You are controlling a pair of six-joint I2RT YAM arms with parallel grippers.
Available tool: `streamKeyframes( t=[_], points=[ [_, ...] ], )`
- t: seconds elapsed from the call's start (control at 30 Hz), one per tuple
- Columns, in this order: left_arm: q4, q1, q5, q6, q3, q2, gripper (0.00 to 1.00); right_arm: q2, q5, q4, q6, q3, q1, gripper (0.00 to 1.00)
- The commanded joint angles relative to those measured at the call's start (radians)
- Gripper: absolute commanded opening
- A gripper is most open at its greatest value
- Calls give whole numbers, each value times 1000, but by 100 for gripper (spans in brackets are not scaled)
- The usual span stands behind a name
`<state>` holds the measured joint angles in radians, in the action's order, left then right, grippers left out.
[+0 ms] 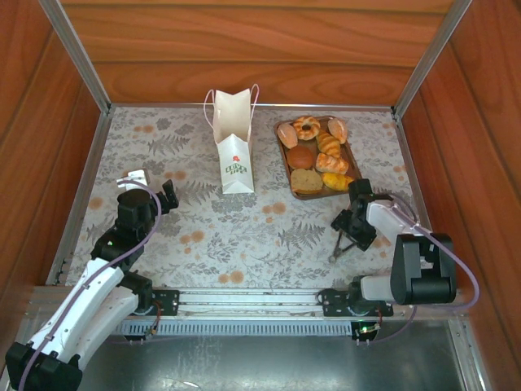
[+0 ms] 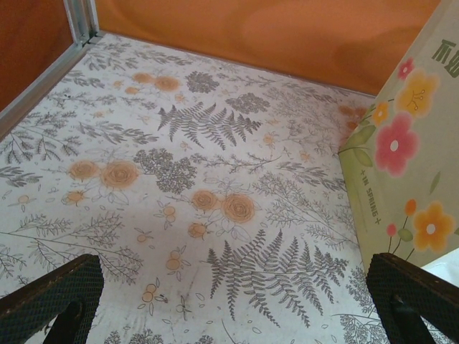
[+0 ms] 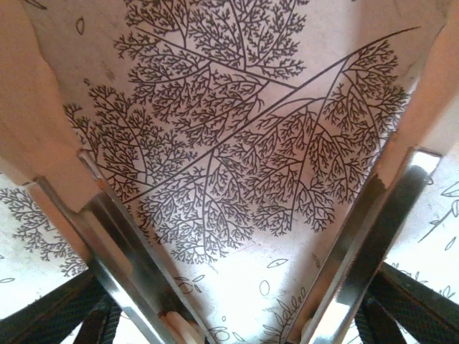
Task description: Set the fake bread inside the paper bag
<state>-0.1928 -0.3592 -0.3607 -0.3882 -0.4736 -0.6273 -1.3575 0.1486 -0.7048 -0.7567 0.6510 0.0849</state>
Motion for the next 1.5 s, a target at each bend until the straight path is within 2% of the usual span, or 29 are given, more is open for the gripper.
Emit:
streamKeyframes(
  t=[0.0, 0.13, 0.37, 0.5, 1.13, 1.47],
  points=[
    [24, 10, 12, 20, 12, -3, 100, -27, -1, -7, -8, 11, 6, 81],
    [24, 11, 14, 22, 12, -2, 100, -32, -1, -5, -6, 12, 6, 78],
    [26, 13, 5, 25, 17, -5, 100, 20, -4, -28, 18, 16, 5, 61],
    [31, 15, 14, 23, 16, -9, 100, 95, 13, -74, 35, 24, 6, 56],
    [14, 35, 119, -36, -14, 14, 100, 427, 19, -244, 141, 146, 5, 54],
    [-31, 35, 191, -150, -53, 102, 100, 483, -22, -310, 247, 298, 6, 54]
  ],
)
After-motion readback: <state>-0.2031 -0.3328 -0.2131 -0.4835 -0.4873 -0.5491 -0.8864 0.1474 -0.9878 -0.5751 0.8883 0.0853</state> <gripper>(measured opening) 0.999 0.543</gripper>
